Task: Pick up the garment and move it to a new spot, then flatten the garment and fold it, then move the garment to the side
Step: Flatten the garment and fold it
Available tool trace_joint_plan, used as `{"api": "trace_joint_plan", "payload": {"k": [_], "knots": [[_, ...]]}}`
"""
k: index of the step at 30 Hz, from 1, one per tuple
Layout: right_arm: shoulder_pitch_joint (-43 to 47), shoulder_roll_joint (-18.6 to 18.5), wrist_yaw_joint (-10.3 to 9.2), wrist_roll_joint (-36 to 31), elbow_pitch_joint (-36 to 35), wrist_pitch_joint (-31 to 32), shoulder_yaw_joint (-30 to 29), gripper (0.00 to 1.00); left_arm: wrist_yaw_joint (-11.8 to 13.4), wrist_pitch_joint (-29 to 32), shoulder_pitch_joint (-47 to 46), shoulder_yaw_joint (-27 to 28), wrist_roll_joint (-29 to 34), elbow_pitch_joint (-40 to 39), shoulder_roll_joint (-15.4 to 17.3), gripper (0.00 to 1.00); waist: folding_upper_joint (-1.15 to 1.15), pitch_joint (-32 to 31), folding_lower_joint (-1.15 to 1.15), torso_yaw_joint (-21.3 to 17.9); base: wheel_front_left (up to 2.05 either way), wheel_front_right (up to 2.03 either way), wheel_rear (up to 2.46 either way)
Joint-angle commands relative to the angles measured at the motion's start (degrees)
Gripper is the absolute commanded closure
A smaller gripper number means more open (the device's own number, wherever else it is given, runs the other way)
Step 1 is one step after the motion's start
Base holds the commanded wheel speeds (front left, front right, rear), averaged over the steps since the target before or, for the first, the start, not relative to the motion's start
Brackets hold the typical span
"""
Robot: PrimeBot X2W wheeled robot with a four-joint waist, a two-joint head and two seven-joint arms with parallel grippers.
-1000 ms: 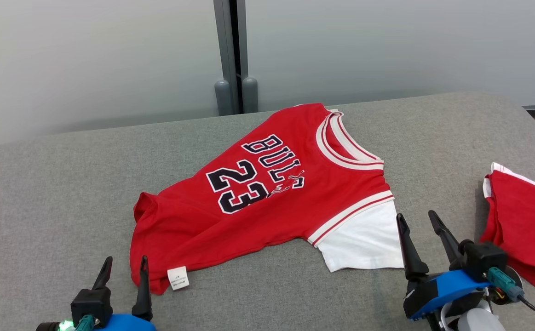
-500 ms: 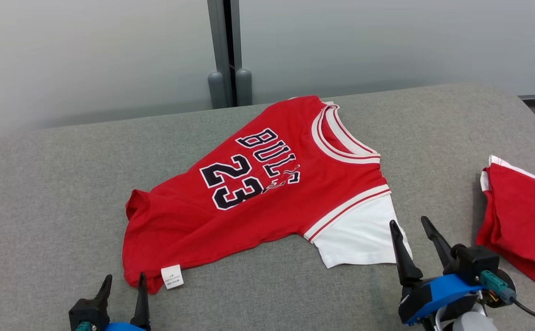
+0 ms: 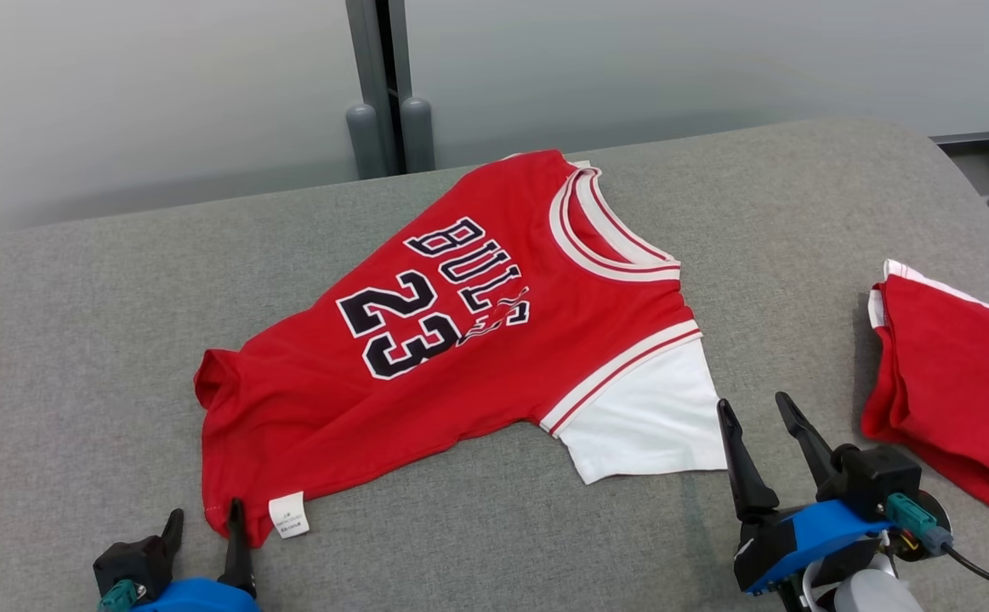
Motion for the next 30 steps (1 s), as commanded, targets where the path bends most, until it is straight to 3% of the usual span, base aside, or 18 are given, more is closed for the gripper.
{"api": "trace_joint_plan", "payload": {"k": [1, 3, 4, 5, 6, 7, 8, 14, 27, 29, 30], "knots": [[-1.0, -0.2, 0.01, 0.3, -0.2, 0.0, 0.1, 0.00, -0.3, -0.1, -1.0, -0.1, 0.1, 1.6, 0.4, 0.00, -0.01, 0.3, -0.01, -0.3, 0.00, 0.00, 0.00], [-1.1, -0.2, 0.01, 0.3, -0.2, 0.0, 0.0, 0.00, -0.5, 0.0, -1.3, -0.3, -0.1, 3.5, 0.5, 0.00, -0.01, 0.6, -0.01, -0.5, 0.00, 0.00, 0.00], [-1.1, -0.2, 0.02, 0.4, -0.2, 0.0, 0.0, 0.00, -0.6, 0.1, -1.4, -0.5, -0.1, 4.5, 0.5, 0.13, -0.01, 0.7, -0.01, -0.5, 0.00, 0.00, 0.00], [-1.1, -0.2, 0.02, 0.4, -0.2, 0.0, 0.0, 0.00, -0.6, 0.1, -1.4, -0.5, -0.1, 4.5, 0.5, 0.13, -0.01, 0.7, -0.01, -0.5, 0.00, 0.00, 0.00], [-1.0, -0.2, 0.01, 0.4, -0.2, 0.0, -0.2, 0.00, -0.6, 0.2, -1.6, -0.6, -0.2, 5.2, 0.5, 0.48, -0.01, 0.8, -0.01, -0.6, 0.00, 0.00, 0.00], [-1.0, -0.2, 0.02, 0.4, -0.2, 0.0, -0.3, 0.00, -0.6, 0.2, -1.9, -1.1, 0.1, 5.8, 0.6, 0.92, -0.01, 0.9, -0.01, -0.6, 0.00, 0.00, 0.00], [-0.9, -0.2, 0.01, 0.4, 0.0, 0.0, -0.5, 0.00, -0.7, 0.2, -2.1, -1.3, 0.2, 6.1, 0.6, 1.00, -0.01, 1.0, -0.01, -0.5, 0.00, 0.00, 0.00], [-0.6, -0.2, 0.01, -0.3, 2.8, 0.0, -2.4, 0.00, -0.9, 0.0, -3.0, -2.1, 0.5, 3.3, 0.8, 1.00, -0.01, 1.3, -0.01, 0.5, 0.00, 0.00, 0.00], [-5.8, -0.2, 0.01, -0.6, 20.8, 0.0, -4.4, 0.00, -0.8, -0.1, -1.0, -6.6, -1.2, -7.1, 1.5, 1.00, -0.01, 2.3, -0.01, 3.0, 0.00, 0.00, 0.00], [-7.1, -0.2, 0.02, -0.2, 23.6, 0.1, -3.6, 0.50, -0.8, -0.1, -1.1, -7.4, -1.7, -7.7, 1.6, 1.00, -0.01, 2.5, -0.01, 3.2, 0.00, 0.00, 0.00], [-7.6, -0.1, 0.03, 0.1, 25.0, 0.2, -2.9, 1.00, -0.8, -0.1, -1.1, -7.6, -2.0, -7.9, 1.8, 1.00, -0.01, 2.6, -0.01, 3.3, 0.00, 0.00, 0.00]]}}
